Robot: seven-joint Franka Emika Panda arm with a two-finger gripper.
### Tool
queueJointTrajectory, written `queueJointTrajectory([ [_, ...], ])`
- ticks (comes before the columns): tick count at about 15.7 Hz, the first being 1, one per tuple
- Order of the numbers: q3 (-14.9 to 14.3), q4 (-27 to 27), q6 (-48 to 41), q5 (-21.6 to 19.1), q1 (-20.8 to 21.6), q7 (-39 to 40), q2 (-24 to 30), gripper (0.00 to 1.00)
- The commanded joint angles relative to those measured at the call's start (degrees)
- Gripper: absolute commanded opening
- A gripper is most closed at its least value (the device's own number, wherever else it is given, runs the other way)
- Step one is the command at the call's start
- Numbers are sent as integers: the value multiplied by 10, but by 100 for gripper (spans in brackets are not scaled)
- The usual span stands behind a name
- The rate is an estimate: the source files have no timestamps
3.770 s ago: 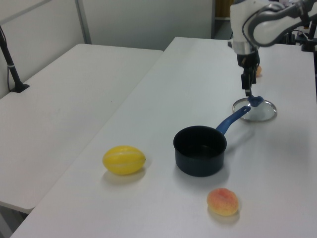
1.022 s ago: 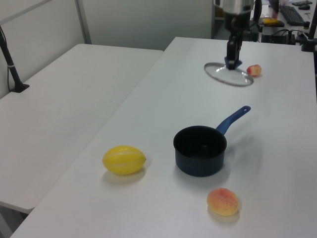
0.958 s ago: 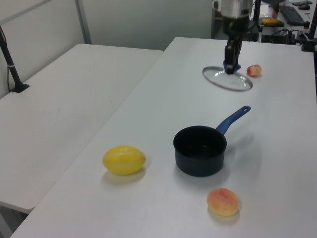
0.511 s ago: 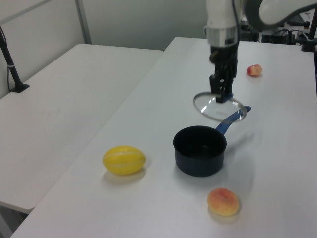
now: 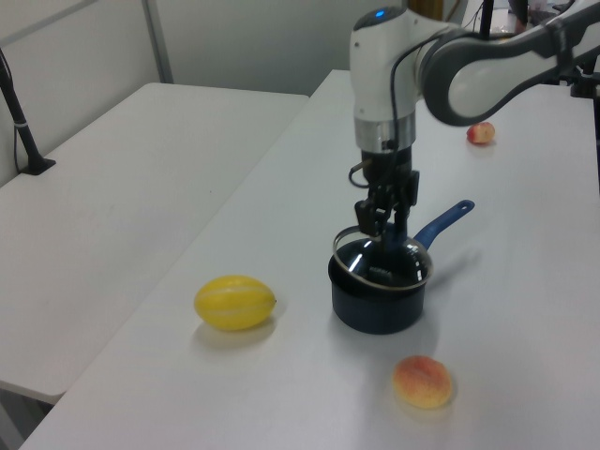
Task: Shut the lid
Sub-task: 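Carry the glass lid over the black saucepan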
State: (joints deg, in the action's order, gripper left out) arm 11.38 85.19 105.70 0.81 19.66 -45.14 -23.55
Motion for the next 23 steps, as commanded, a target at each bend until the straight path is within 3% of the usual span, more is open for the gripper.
queueJointTrajectory([
  [1,-5,-22,22,6,6,-24,-18,2],
  [10,-4,-23,11,16,18,-23,-19,3],
  [16,-3,-52,-74,29,25,-26,-18,3],
  [19,-4,-52,-78,52,33,-56,-25,3],
  [23,-4,-52,-76,53,32,-70,-30,3],
])
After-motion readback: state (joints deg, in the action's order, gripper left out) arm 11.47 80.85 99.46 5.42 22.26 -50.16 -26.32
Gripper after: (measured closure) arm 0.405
